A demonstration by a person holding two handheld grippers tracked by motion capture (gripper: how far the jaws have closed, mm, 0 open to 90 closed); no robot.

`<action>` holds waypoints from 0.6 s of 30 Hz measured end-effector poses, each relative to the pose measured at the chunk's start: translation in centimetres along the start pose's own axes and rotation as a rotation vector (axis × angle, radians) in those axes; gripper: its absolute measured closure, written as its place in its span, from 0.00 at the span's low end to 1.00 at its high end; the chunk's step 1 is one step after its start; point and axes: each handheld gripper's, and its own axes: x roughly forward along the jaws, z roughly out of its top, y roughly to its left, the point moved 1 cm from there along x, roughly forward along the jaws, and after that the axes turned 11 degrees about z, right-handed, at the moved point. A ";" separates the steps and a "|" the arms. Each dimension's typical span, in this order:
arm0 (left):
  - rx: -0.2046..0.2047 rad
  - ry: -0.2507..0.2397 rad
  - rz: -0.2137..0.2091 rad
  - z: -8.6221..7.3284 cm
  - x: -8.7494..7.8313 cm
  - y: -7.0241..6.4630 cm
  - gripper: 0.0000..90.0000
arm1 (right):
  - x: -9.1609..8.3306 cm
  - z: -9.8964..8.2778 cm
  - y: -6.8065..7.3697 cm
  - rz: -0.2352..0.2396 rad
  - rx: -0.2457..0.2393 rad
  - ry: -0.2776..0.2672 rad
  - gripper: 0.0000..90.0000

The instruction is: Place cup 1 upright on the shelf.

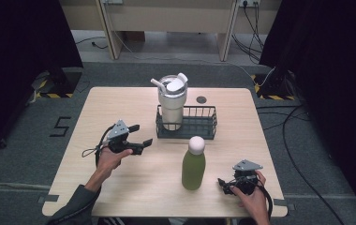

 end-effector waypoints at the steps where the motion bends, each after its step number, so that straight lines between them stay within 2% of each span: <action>1: 0.002 0.004 0.002 -0.2 -0.2 0.0 0.16 | 0.0 0.0 0.0 0.000 0.000 0.000 0.04; 9: 0.007 0.021 0.007 -1.2 -1.0 0.0 0.16 | 0.0 0.0 -0.1 0.001 -0.009 -0.001 0.04; 10: 0.010 0.024 0.007 -1.3 -1.2 0.0 0.16 | 0.0 0.0 0.1 0.002 0.003 0.000 0.04; 17: 0.011 0.036 0.010 -2.1 -2.0 0.0 0.16 | 0.0 0.0 0.0 0.002 -0.004 0.000 0.04; 18: 0.011 0.037 0.010 -2.1 -2.2 0.0 0.16 | 0.0 0.0 0.1 0.002 0.008 0.000 0.04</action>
